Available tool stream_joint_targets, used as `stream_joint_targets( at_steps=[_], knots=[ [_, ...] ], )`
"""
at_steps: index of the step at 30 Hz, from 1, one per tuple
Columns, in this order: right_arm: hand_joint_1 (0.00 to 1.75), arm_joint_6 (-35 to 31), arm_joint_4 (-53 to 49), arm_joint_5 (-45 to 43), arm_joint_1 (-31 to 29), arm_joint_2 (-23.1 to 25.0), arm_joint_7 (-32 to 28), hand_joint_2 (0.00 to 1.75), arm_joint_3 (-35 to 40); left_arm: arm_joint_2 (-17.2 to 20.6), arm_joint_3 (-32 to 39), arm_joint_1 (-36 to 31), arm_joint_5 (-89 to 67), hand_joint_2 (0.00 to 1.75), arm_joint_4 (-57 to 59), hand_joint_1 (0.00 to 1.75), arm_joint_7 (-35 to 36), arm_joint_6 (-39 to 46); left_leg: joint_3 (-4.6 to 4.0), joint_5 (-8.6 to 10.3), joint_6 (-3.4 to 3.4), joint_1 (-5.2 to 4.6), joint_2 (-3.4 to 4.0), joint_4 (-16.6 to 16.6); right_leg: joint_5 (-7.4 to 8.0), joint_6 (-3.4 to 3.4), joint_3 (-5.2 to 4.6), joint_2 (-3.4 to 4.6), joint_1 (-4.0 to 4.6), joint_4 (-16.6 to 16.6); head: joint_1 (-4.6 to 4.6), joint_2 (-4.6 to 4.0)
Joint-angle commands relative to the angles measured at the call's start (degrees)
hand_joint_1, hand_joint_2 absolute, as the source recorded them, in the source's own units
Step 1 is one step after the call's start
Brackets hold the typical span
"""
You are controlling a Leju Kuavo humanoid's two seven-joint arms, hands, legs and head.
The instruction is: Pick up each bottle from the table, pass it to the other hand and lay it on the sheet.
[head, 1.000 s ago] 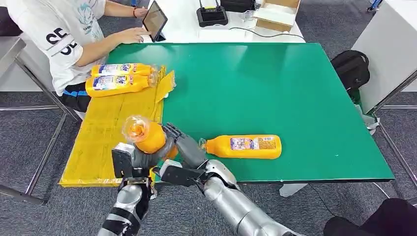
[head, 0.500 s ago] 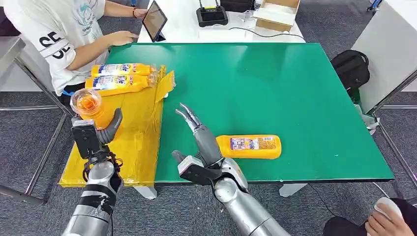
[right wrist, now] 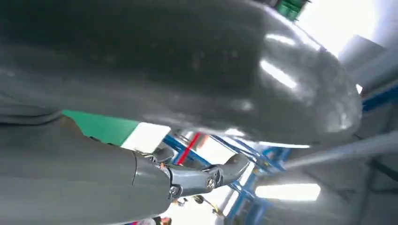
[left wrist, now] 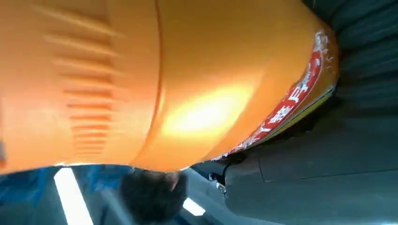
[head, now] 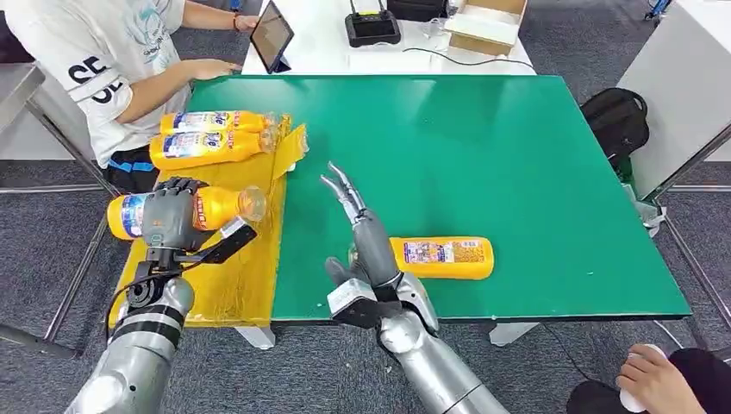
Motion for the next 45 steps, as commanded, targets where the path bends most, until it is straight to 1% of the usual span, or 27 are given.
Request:
stream_joint_targets(
  at_steps=[1,3,6,9,10,12,13,15,16,17,18,21,25,26,27,28,29,30,33,35,36,37,40,41,42,44,45],
  knots=[
    [0.0,-0.4,-2.77,-0.7,-1.08,-1.49,-0.62,0.0,2.45,6.5,-15.38,-10.95,-1.02,1.75,24.9,1.75,3.65,-9.47,0.22,-0.11,0.06,0.05,-0.11,0.05,-0.15,-0.18,0.29,-0.18,0.09,0.03,0.0,0.0],
    [0.0,-0.46,-2.92,-0.68,-0.85,-1.43,-0.43,0.0,2.5,6.04,-15.05,-11.23,-0.28,1.75,24.93,1.75,3.85,-11.69,0.18,-0.09,0.07,0.03,-0.05,0.03,-0.11,-0.13,0.22,-0.11,0.06,0.01,0.0,0.0],
    [0.0,-0.46,-2.92,-0.68,-0.85,-1.43,-0.43,0.0,2.5,6.04,-15.05,-11.23,-0.28,1.75,24.93,1.75,3.85,-11.69,0.19,-0.11,0.07,0.04,0.02,0.03,-0.1,-0.14,0.24,-0.05,0.08,0.0,0.0,0.0],
    [0.0,-0.3,-2.8,-0.57,-0.64,-1.4,-0.16,0.0,2.39,5.55,-15.07,-10.73,0.63,1.75,24.61,1.75,4.32,-15.76,0.18,-0.1,0.05,0.04,0.0,0.02,-0.11,-0.15,0.22,-0.04,0.07,0.0,0.0,0.0],
    [0.0,-0.17,-2.68,-0.56,-0.54,-1.33,0.04,0.0,2.35,5.41,-15.73,-10.43,0.24,1.75,24.84,1.75,4.61,-16.94,0.33,-0.18,0.06,0.05,0.01,0.03,-0.18,-0.22,0.38,-0.04,0.1,0.01,0.0,0.0],
    [0.0,0.11,-2.4,-0.49,-0.48,-1.26,0.22,0.0,2.44,5.2,-15.79,-10.08,0.47,1.75,25.18,1.75,5.14,-18.41,0.15,-0.08,0.04,0.02,0.03,-0.01,-0.07,-0.12,0.17,0.02,0.05,-0.01,-0.02,0.0],
    [0.0,0.22,-2.29,-0.5,-0.39,-1.23,0.3,0.0,2.45,5.22,-16.1,-9.94,0.23,1.75,25.43,1.75,5.19,-19.24,0.29,-0.15,0.06,0.06,0.04,0.01,-0.13,-0.19,0.32,0.01,0.11,-0.02,0.0,0.0],
    [0.0,0.43,-2.11,-0.44,-0.3,-1.19,0.44,0.0,2.47,5.11,-15.93,-9.77,0.56,1.75,25.37,1.75,5.93,-20.07,0.14,-0.06,0.04,0.02,0.03,-0.03,-0.05,-0.1,0.15,0.03,0.05,-0.03,0.0,0.0],
    [0.0,0.53,-1.96,-0.42,-0.18,-1.17,0.53,0.0,2.46,5.12,-15.81,-9.79,0.76,1.75,25.59,1.75,6.18,-20.91,0.31,-0.13,0.07,0.03,0.07,-0.02,-0.11,-0.17,0.33,0.03,0.08,-0.03,-0.02,0.0],
    [0.0,0.63,-1.93,-0.43,-0.1,-1.13,0.57,0.0,2.38,5.16,-16.17,-9.9,0.43,1.75,25.63,1.52,6.8,-21.93,0.21,-0.09,0.06,0.01,0.08,-0.03,-0.06,-0.12,0.23,0.06,0.05,-0.04,0.0,0.0],
    [0.0,0.86,-1.83,-0.47,-0.02,-1.14,0.78,0.0,2.33,5.05,-16.12,-10.0,0.63,1.75,25.51,1.22,7.16,-22.64,0.34,-0.16,0.09,0.03,0.12,-0.01,-0.11,-0.18,0.35,0.08,0.08,-0.03,-0.02,0.0],
    [0.0,0.86,-1.8,-0.47,0.0,-1.22,0.78,0.0,2.28,4.99,-16.13,-10.11,0.63,1.75,25.49,1.22,7.15,-22.77,0.24,-0.09,0.06,0.02,0.08,-0.04,-0.06,-0.13,0.28,0.06,0.06,-0.06,0.0,0.0],
    [0.0,0.86,-1.8,-0.47,0.0,-1.22,0.78,0.0,2.28,4.99,-16.13,-10.11,0.63,1.75,25.49,1.22,7.15,-22.77,0.51,-0.21,0.1,0.04,0.15,-0.04,-0.15,-0.25,0.55,0.09,0.11,-0.07,0.02,0.0],
    [0.0,0.86,-1.8,-0.47,0.0,-1.22,0.78,0.0,2.28,4.99,-16.13,-10.11,0.63,1.75,25.49,1.22,7.15,-22.77,0.33,-0.11,0.06,0.02,0.07,-0.05,-0.08,-0.15,0.37,0.05,0.06,-0.06,0.02,0.0],
    [0.0,0.86,-1.8,-0.47,0.0,-1.22,0.78,0.0,2.28,4.99,-16.13,-10.11,0.63,1.75,25.49,1.22,7.15,-22.77,0.41,-0.15,0.07,0.03,0.09,-0.05,-0.12,-0.19,0.45,0.05,0.08,-0.06,0.02,0.0],
    [0.0,0.86,-1.8,-0.47,0.0,-1.22,0.78,0.0,2.28,4.99,-16.13,-10.11,0.63,1.75,25.49,1.22,7.15,-22.77,0.26,-0.07,0.04,0.01,0.06,-0.06,-0.06,-0.12,0.31,0.05,0.04,-0.05,0.02,0.0],
    [0.0,1.04,-1.75,-0.46,-0.05,-1.16,0.99,0.0,2.2,4.93,-15.59,-10.09,1.3,1.75,25.39,0.23,7.36,-23.2,0.38,-0.14,0.06,0.02,0.1,-0.05,-0.1,-0.17,0.42,0.07,0.07,-0.05,0.02,0.0],
    [0.0,1.28,-1.77,-0.61,0.07,-1.1,1.21,0.0,1.96,5.08,-16.73,-10.29,0.13,1.75,25.49,0.0,8.24,-24.26,0.5,-0.19,0.08,0.04,0.14,-0.05,-0.15,-0.23,0.53,0.08,0.1,-0.06,0.02,0.0],
    [0.0,1.87,-1.67,-0.62,0.38,-1.02,1.49,0.0,1.57,4.31,-13.85,-10.58,4.0,1.75,25.33,0.0,6.89,-27.24,0.27,-0.08,0.05,0.02,0.05,-0.04,-0.06,-0.12,0.33,0.04,0.06,-0.05,0.02,0.0],
    [0.0,2.7,-0.9,-0.47,0.36,-0.74,1.9,0.0,1.04,3.34,-8.67,-10.41,11.51,1.75,25.0,0.0,3.39,-32.4,0.41,-0.14,0.09,0.03,0.08,-0.03,-0.11,-0.19,0.46,0.03,0.09,-0.06,0.02,0.0],
    [0.0,3.09,-0.45,-0.54,0.27,-0.65,1.87,0.0,0.82,3.12,-7.41,-10.35,14.08,0.0,24.85,0.0,2.18,-35.16,0.33,-0.1,0.07,0.02,0.05,-0.04,-0.08,-0.14,0.39,0.02,0.06,-0.06,0.02,0.0],
    [0.0,3.41,0.1,-0.56,0.1,-0.61,1.83,0.0,0.73,2.96,-6.32,-10.35,16.34,0.0,24.83,0.0,0.75,-37.3,0.44,-0.14,0.1,0.02,0.07,-0.04,-0.12,-0.19,0.49,0.03,0.08,-0.07,0.02,0.0],
    [0.0,4.23,2.1,-0.68,-0.75,-0.59,1.92,0.0,0.51,2.69,-4.34,-10.24,21.48,0.0,24.1,0.0,-2.66,-41.88,0.31,-0.05,0.05,-0.01,0.0,-0.05,-0.05,-0.1,0.38,0.01,0.02,-0.05,0.02,0.0],
    [0.0,4.2,2.37,-0.72,-0.83,-0.53,1.88,0.0,0.34,2.59,-3.95,-10.29,22.53,0.0,24.03,0.0,-3.21,-42.63,0.49,-0.1,0.07,0.0,0.02,-0.09,-0.08,-0.15,0.56,0.01,0.04,-0.1,0.02,0.0],
    [0.0,4.28,2.9,-0.69,-0.99,-0.44,1.81,0.0,0.25,2.62,-4.14,-10.42,23.88,0.0,23.83,0.0,-3.76,-43.8,0.42,-0.05,0.05,-0.01,-0.03,-0.07,-0.05,-0.11,0.51,-0.02,0.02,-0.07,0.0,0.0],
    [0.0,4.44,3.16,-0.82,-1.05,-0.39,1.69,0.0,0.13,2.59,-4.08,-10.51,25.69,0.0,23.69,0.0,-4.68,-45.09,0.61,-0.1,0.09,0.02,0.04,-0.09,-0.06,-0.21,0.7,0.01,0.07,-0.13,0.02,0.0],
    [0.0,4.51,3.45,-0.94,-1.14,-0.44,1.64,0.0,0.02,2.56,-4.05,-10.61,27.3,0.0,23.52,0.0,-5.65,-46.62,0.49,-0.05,0.07,-0.02,-0.03,-0.07,-0.05,-0.14,0.58,-0.04,0.02,-0.08,0.0,0.0]
  ],
)
